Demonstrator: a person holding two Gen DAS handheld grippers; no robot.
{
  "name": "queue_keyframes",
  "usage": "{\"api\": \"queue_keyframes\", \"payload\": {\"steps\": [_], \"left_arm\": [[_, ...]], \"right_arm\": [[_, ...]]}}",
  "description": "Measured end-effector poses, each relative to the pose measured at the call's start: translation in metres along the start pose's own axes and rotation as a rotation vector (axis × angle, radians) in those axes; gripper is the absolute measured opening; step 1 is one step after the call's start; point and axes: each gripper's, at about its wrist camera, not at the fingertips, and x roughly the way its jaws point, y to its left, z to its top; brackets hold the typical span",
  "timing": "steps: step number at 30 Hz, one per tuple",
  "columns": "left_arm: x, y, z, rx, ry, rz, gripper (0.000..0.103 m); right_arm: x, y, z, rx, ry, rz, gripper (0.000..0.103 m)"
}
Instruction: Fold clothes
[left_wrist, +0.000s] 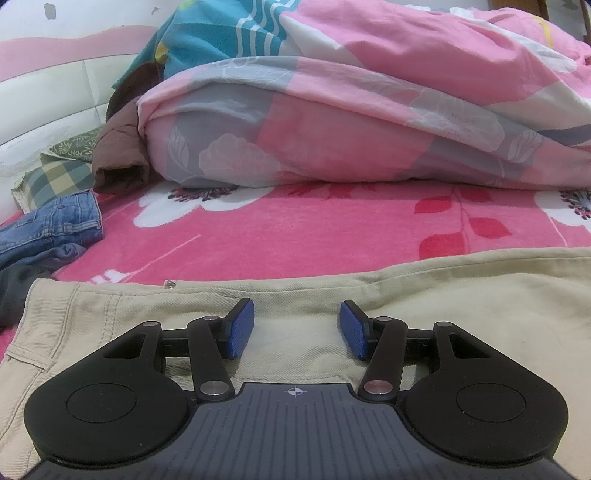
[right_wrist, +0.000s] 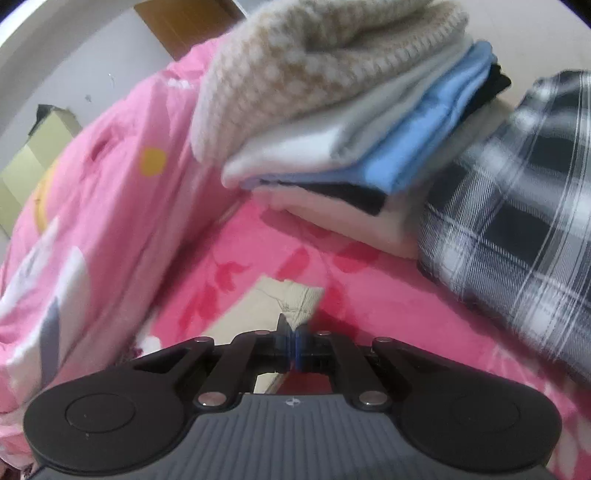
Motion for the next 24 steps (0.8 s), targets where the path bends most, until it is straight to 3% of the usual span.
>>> {"api": "queue_keyframes", "payload": {"steps": [3, 6, 9, 11, 15, 18, 21, 24], "left_arm": [[0.000, 0.001, 0.000, -0.002, 0.000, -0.002, 0.053], [0.000, 0.001, 0.000, -0.003, 0.000, -0.004, 0.053], [0.000, 0.001, 0.000, -0.003, 0.000, -0.004, 0.053], [0.000, 0.001, 0.000, -0.004, 0.000, -0.005, 0.053], [0.000, 0.002, 0.000, -0.006, -0.001, -0.008, 0.053], [0.000, 0.001, 0.000, -0.006, -0.001, -0.009, 0.053], [0.000, 0.002, 0.000, -0.008, -0.002, -0.009, 0.053], [0.000, 0.001, 0.000, -0.006, -0.003, -0.008, 0.053]], "right_arm": [[0.020, -0.016, -0.007, 0.026, 0.067, -0.043, 0.002], [0.012, -0.028, -0.005, 0.068, 0.076, -0.018, 0.002], [0.000, -0.038, -0.001, 0.102, 0.070, 0.014, 0.019], [-0.020, -0.033, 0.003, 0.037, 0.017, -0.052, 0.028], [-0.051, 0.007, -0.003, -0.184, -0.070, -0.131, 0.028], [-0.056, 0.079, -0.034, -0.476, -0.091, 0.023, 0.028], [-0.025, 0.170, -0.094, -0.813, 0.033, 0.248, 0.028], [0.004, 0.235, -0.164, -1.074, 0.182, 0.412, 0.025]]}}
